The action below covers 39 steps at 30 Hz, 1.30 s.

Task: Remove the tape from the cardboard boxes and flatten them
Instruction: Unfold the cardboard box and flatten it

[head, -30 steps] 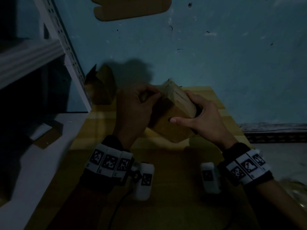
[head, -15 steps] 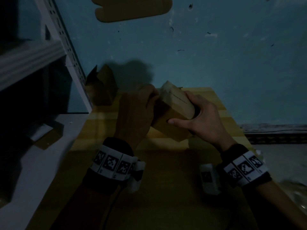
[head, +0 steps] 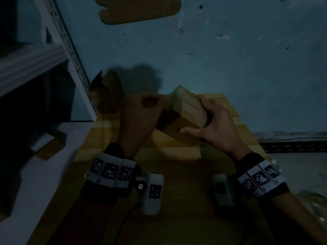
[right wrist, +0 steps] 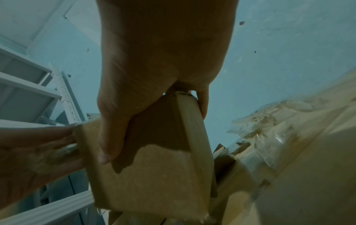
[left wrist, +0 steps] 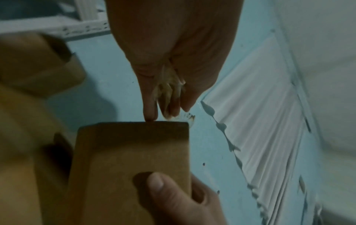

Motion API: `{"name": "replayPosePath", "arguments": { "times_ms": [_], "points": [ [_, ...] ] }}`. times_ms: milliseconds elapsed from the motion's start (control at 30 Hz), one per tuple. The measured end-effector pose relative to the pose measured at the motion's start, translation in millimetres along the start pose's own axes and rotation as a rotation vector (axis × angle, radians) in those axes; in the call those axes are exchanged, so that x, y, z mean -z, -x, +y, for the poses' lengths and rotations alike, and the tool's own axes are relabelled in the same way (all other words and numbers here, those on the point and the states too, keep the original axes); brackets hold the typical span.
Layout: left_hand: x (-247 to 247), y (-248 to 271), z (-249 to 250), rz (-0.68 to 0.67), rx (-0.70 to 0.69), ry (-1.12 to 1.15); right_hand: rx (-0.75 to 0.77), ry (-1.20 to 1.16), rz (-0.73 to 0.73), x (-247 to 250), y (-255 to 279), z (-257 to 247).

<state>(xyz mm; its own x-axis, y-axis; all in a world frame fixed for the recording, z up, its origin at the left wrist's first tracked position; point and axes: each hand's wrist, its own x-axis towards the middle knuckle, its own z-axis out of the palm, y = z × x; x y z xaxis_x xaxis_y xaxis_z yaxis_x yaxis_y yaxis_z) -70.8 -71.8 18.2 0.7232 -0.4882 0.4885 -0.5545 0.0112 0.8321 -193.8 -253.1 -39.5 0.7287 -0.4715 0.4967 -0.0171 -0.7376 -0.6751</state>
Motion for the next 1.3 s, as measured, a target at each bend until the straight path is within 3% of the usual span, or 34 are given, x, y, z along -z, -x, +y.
{"name": "replayPosePath", "arguments": {
  "times_ms": [267,433,533,767,1067,1200,1300],
  "points": [
    [0.1,-3.8,5.8,0.071,0.368,0.406,0.012,0.149,0.006,-1.0,2.8,-3.6],
    [4.2,0.2,-6.6,-0.020,0.293,0.194,0.035,0.208,-0.009,-1.0,2.9,-3.6],
    [6.3,1.1,-10.7,-0.046,0.291,0.177,0.045,0.242,-0.024,0.0,4.1,-4.2],
    [4.2,-3.3,-12.5,-0.186,0.453,0.215,0.085,0.277,-0.026,-1.5,4.7,-8.1],
    [-2.7,-3.5,-21.2,-0.197,0.556,0.241,0.105,0.304,-0.081,-3.6,6.9,-6.0],
    [-2.8,-4.5,-25.5,-0.183,0.530,0.214,0.115,0.332,-0.096,-4.8,7.1,-8.4],
    [-6.9,0.8,-31.0,-0.100,0.420,0.070,0.160,0.440,-0.088,-5.7,5.2,-8.9]
  ]
}}
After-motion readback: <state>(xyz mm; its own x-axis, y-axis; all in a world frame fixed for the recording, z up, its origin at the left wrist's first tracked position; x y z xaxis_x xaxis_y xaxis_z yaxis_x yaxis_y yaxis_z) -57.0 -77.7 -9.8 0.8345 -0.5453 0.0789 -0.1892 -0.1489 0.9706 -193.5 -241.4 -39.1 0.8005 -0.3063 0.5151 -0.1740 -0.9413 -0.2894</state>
